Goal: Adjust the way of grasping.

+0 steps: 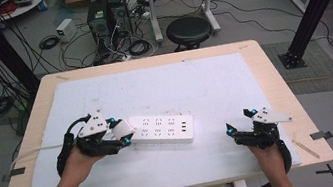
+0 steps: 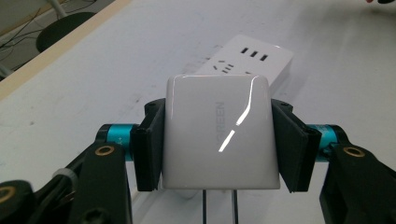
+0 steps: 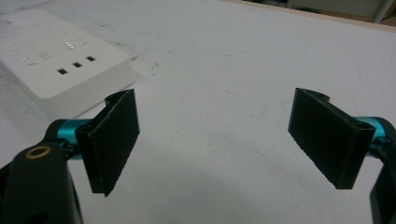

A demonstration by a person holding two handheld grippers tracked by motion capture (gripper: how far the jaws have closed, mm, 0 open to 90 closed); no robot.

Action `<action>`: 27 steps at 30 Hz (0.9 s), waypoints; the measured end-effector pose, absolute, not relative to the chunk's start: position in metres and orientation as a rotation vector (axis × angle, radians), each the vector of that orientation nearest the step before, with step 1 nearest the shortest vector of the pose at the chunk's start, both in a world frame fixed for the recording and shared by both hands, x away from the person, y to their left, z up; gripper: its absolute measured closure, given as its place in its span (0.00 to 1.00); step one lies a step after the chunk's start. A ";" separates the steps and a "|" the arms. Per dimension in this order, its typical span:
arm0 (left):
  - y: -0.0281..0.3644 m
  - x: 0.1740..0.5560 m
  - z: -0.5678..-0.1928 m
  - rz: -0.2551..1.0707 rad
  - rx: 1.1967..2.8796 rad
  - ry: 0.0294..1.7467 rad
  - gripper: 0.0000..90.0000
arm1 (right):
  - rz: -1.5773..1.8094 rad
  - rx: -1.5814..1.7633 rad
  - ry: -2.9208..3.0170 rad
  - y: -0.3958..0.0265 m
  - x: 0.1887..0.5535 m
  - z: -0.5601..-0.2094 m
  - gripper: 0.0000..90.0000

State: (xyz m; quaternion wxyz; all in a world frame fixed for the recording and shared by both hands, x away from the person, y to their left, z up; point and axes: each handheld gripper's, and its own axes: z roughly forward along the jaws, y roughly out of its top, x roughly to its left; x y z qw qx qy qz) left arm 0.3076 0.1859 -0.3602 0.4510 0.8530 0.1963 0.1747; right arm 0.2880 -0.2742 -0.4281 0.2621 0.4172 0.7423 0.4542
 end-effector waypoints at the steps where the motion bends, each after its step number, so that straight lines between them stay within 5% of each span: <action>1: 0.177 0.304 -0.361 0.429 2.124 0.450 0.47 | 1.236 1.115 2.024 -0.270 0.286 -0.423 0.19; 27: 0.114 0.276 -0.380 0.475 2.257 0.173 0.47 | 1.450 1.018 2.199 -0.221 0.265 -0.419 0.19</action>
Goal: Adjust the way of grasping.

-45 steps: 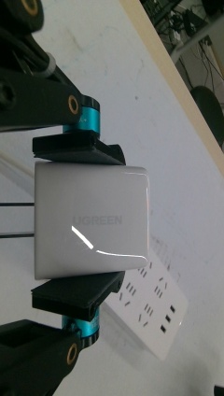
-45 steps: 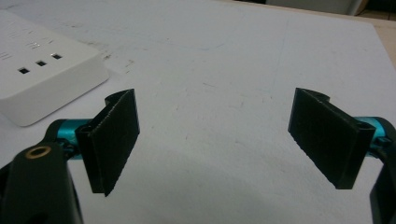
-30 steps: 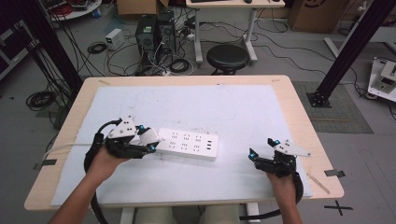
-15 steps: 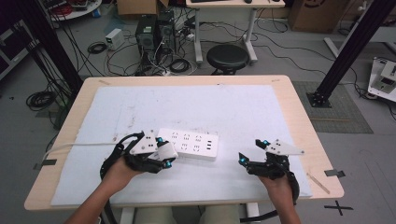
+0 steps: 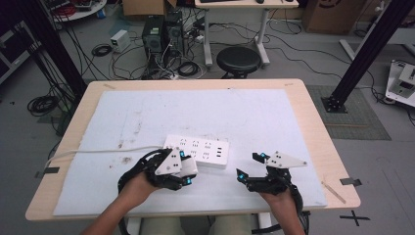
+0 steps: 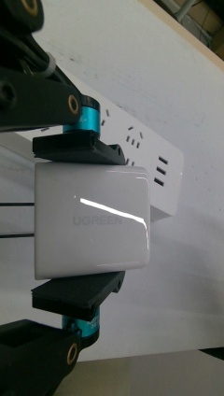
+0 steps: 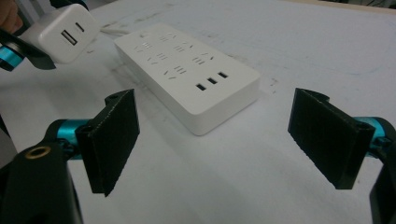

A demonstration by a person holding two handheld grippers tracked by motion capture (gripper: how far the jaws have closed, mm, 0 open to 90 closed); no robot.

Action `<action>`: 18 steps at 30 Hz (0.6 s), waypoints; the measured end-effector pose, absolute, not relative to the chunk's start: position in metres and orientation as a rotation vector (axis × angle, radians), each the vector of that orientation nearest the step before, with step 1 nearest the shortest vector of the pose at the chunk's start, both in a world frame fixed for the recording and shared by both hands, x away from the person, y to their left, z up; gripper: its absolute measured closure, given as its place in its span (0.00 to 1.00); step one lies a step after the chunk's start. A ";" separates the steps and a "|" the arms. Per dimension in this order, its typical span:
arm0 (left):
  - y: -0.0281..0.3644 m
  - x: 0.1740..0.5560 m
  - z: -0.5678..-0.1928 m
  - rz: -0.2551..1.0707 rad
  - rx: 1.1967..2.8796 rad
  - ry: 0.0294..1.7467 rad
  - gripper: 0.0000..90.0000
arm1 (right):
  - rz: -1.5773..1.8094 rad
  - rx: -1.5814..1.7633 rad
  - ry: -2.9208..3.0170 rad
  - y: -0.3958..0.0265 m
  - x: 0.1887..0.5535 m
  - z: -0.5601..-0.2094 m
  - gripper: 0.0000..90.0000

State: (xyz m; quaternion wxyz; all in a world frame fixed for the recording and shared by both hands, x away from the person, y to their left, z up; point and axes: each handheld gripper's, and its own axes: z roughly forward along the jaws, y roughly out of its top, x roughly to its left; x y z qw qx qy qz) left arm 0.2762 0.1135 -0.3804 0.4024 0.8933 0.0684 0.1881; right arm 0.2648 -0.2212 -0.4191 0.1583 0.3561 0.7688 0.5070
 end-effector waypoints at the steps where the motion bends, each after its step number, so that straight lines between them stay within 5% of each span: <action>1: 0.112 0.275 -0.380 0.485 2.255 0.163 0.47 | 1.457 1.021 2.202 -0.220 0.265 -0.419 0.19; 18: 0.103 0.270 -0.394 0.485 2.221 0.080 0.47 | 1.529 1.036 2.284 -0.206 0.262 -0.424 0.19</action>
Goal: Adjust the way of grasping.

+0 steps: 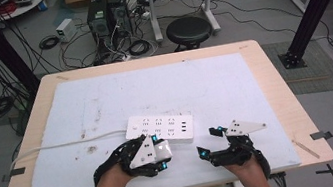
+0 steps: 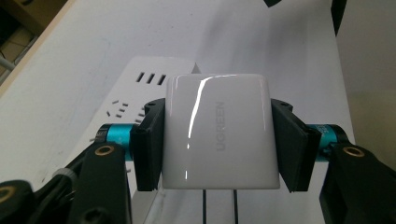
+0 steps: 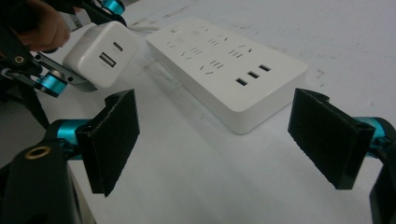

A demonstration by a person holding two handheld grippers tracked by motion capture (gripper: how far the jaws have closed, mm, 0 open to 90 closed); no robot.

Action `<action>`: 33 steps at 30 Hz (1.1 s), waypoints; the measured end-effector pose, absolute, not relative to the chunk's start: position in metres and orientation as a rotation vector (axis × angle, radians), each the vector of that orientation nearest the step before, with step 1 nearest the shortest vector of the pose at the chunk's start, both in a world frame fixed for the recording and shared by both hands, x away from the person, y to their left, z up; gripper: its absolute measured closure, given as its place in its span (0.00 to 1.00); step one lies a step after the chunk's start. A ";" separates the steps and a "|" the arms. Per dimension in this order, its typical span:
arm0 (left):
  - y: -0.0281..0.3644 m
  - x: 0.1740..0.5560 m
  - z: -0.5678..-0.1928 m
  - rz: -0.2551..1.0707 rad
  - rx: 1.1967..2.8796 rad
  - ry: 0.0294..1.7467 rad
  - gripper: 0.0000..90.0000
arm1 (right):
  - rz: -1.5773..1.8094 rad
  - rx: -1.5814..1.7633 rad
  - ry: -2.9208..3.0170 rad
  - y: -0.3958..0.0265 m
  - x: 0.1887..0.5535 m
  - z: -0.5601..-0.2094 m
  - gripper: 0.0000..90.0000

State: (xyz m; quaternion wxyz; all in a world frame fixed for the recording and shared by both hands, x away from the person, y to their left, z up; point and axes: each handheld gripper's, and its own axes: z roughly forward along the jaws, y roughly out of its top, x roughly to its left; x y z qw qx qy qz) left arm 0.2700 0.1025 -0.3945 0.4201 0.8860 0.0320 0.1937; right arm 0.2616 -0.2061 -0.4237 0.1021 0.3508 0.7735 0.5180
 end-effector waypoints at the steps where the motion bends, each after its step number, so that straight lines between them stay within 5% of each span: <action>1: 0.102 0.270 -0.396 0.487 2.211 0.079 0.47 | 1.536 1.044 2.291 -0.206 0.261 -0.424 0.19; 33: 0.097 0.271 -0.414 0.508 2.092 0.036 0.47 | 1.660 1.219 2.556 -0.175 0.277 -0.417 0.19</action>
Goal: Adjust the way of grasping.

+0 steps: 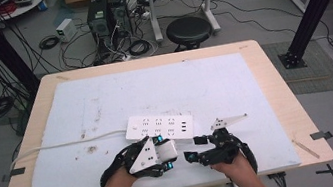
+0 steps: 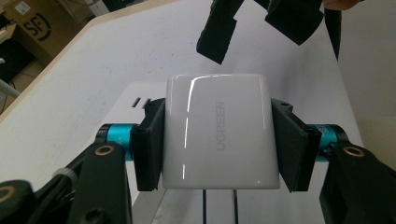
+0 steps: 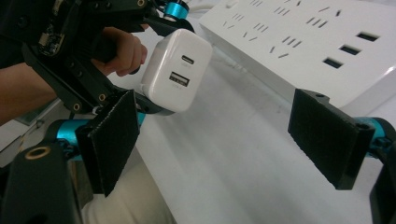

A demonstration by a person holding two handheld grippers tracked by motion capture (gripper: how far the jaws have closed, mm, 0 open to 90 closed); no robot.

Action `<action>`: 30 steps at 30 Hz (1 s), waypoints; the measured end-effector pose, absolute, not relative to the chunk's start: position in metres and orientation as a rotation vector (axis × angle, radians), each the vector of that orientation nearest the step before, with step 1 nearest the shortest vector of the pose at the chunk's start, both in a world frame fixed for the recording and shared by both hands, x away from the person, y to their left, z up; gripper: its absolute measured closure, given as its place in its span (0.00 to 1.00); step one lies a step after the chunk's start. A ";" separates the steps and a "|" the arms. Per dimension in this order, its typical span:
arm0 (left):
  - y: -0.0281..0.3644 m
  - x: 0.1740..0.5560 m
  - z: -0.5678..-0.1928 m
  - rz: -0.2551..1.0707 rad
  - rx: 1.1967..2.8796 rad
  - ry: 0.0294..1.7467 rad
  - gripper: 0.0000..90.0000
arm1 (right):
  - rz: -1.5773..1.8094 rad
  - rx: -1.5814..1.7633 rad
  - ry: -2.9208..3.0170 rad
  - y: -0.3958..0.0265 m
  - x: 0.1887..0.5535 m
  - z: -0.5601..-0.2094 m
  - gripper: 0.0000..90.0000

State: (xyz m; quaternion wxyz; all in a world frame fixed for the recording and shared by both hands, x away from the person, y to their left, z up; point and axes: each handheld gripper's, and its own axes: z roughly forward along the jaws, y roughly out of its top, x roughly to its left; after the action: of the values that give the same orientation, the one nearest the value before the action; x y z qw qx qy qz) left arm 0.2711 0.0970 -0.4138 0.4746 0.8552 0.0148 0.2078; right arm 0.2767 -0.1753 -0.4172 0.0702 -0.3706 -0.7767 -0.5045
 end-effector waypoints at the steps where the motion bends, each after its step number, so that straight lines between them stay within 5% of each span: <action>1: 0.097 0.271 -0.414 0.508 2.092 0.036 0.47 | -1.518 -1.115 -2.337 -0.175 0.277 -0.417 0.19; 30: 0.084 0.265 -0.412 0.546 2.119 -0.053 0.47 | -1.383 -1.134 -2.121 -0.165 0.293 -0.417 0.19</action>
State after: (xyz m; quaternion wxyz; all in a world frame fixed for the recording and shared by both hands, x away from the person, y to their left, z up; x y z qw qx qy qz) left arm 0.2651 0.0838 -0.4119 0.4587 0.8602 -0.0217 0.2216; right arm 0.2931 -0.1652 -0.4175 0.1825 -0.4018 -0.7516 -0.4902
